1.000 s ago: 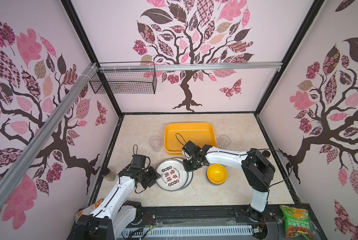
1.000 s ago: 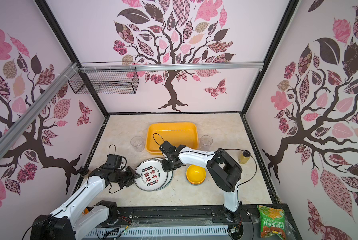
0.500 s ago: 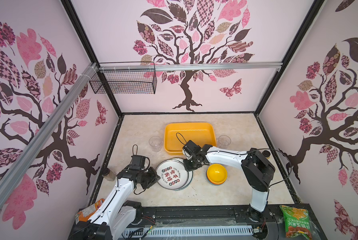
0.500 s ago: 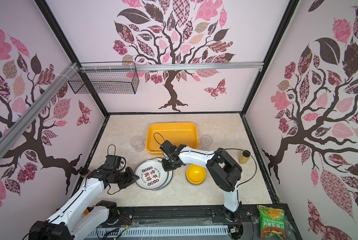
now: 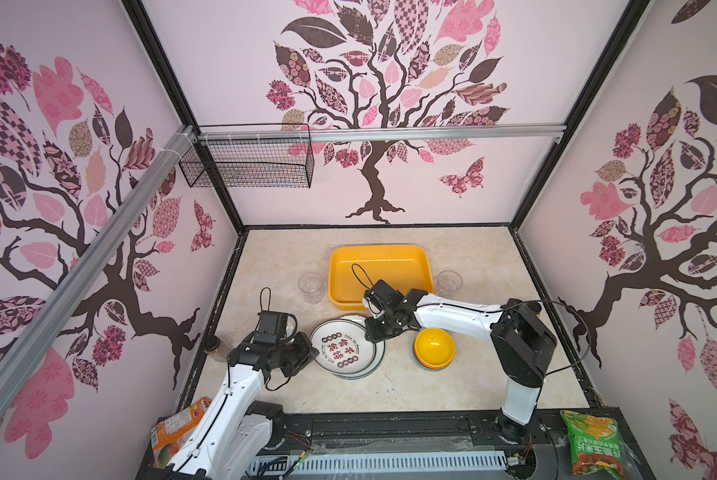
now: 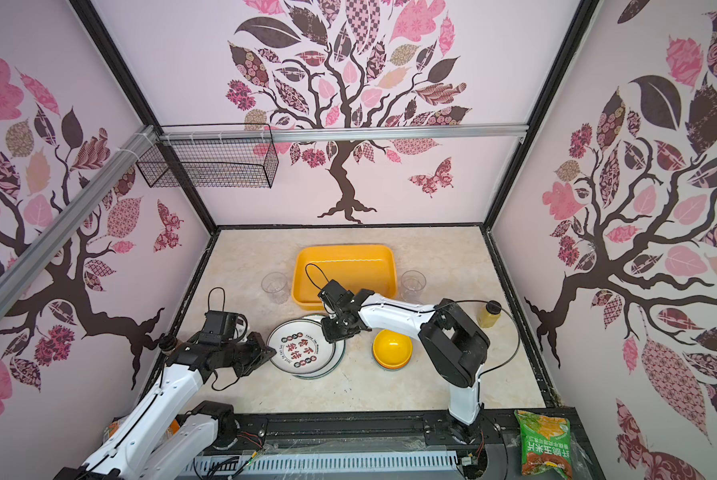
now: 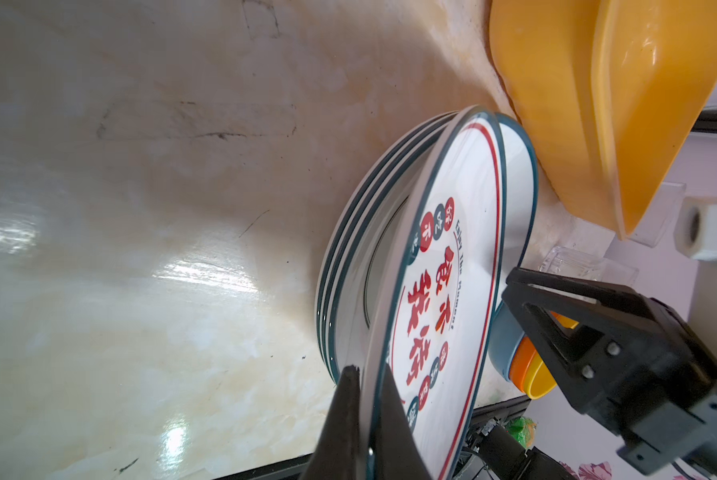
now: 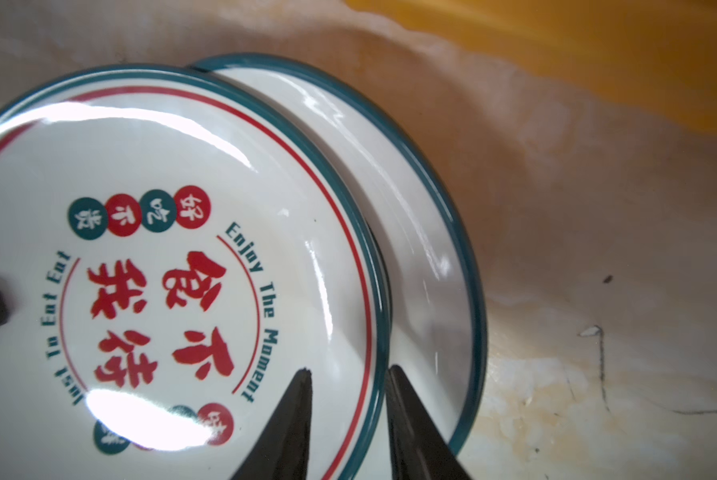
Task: Place the mixed dishes into the plastic bin
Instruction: 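Lift the red-lettered plate with the right gripper toward the yellow bin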
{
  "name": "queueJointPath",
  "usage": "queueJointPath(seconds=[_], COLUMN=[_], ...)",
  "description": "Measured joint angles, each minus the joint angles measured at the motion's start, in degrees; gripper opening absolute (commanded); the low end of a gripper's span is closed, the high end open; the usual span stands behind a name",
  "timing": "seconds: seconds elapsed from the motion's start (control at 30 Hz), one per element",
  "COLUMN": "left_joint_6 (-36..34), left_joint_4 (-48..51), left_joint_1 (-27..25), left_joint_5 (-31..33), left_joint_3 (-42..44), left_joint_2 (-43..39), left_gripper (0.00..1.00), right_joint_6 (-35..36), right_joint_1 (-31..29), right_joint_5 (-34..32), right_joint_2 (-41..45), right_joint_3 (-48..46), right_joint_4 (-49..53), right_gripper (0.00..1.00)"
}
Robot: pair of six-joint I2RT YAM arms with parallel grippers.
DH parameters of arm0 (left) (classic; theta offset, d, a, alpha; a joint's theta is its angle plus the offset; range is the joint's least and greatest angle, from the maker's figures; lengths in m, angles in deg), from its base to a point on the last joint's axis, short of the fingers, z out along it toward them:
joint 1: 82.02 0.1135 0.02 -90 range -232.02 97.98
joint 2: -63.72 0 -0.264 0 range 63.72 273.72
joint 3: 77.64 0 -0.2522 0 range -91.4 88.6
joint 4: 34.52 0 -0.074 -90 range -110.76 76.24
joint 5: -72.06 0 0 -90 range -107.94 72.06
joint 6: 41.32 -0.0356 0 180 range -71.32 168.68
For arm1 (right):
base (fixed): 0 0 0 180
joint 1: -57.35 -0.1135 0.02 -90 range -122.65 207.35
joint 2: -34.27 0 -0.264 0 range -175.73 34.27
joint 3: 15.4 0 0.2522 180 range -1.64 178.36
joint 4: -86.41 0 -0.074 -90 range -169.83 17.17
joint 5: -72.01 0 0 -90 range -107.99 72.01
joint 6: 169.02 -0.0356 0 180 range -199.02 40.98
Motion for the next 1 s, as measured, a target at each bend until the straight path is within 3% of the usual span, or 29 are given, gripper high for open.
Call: queueJointPath(seconds=[0.47, 1.0], left_joint_6=[0.0, 5.0], left_joint_4=[0.0, -12.3], left_joint_1=[0.0, 0.0], left_joint_5=[-6.1, -8.6], left_joint_3=[-3.8, -5.5], left_joint_2=[-2.7, 0.0], left_gripper=[0.0, 0.0], right_joint_6=[-2.6, -9.6], right_joint_1=[7.1, 14.7], right_joint_5=[2.2, 9.0], right_joint_2=[17.4, 24.0], right_joint_3=[-6.1, -15.3], right_joint_4=[-3.2, -12.0], right_gripper=[0.41, 0.47])
